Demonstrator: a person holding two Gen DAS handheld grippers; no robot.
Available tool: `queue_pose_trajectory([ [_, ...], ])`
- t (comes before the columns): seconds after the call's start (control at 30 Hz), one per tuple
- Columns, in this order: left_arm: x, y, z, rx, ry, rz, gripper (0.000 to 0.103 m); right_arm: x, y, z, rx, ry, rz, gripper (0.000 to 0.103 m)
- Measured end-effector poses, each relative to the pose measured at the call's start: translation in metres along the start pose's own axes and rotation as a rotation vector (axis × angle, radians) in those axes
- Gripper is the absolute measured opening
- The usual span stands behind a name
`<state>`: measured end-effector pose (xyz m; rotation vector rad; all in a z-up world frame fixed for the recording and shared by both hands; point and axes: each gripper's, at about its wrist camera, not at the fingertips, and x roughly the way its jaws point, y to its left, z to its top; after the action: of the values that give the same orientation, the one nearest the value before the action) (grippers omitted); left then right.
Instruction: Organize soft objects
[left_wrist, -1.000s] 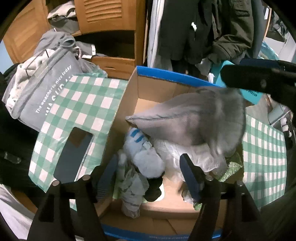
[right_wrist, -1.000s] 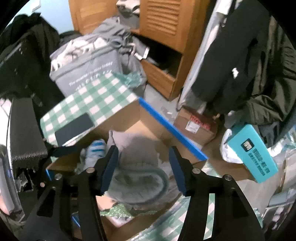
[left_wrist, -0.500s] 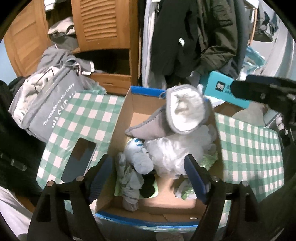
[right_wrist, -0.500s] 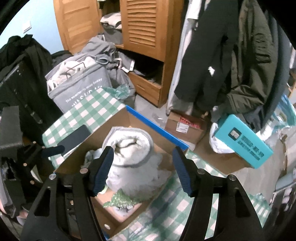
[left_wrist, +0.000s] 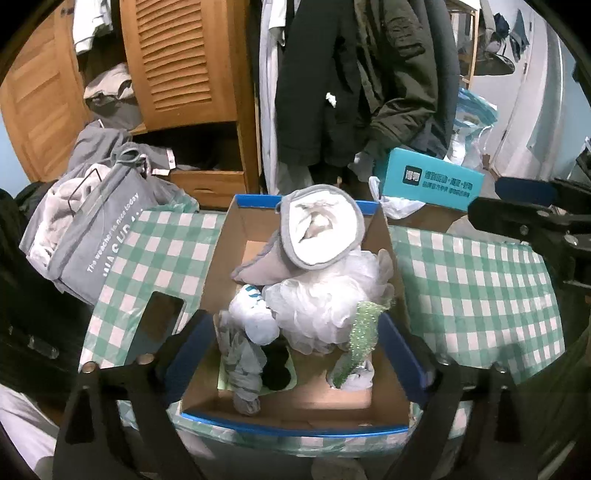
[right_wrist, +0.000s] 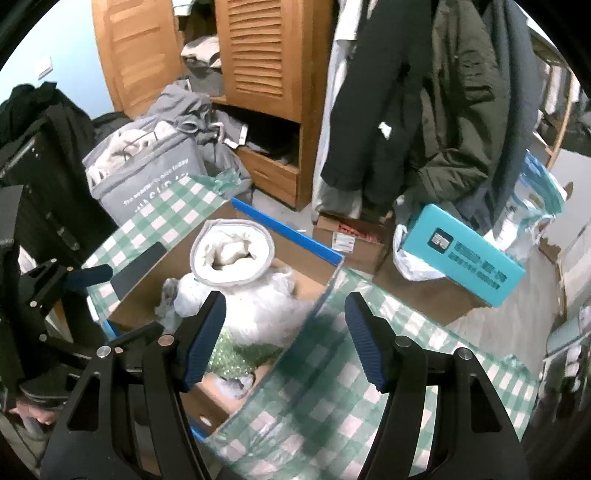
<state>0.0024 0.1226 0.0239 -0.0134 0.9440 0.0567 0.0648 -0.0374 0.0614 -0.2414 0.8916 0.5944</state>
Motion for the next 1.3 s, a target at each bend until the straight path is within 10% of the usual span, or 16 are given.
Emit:
queue_pose_trajectory([
  [1.3, -0.014, -0.059, 0.008, 0.081, -0.021, -0.026, 0.101, -0.035, -0.066, -0.058, 0.151, -0.051, -0.04, 0.066],
])
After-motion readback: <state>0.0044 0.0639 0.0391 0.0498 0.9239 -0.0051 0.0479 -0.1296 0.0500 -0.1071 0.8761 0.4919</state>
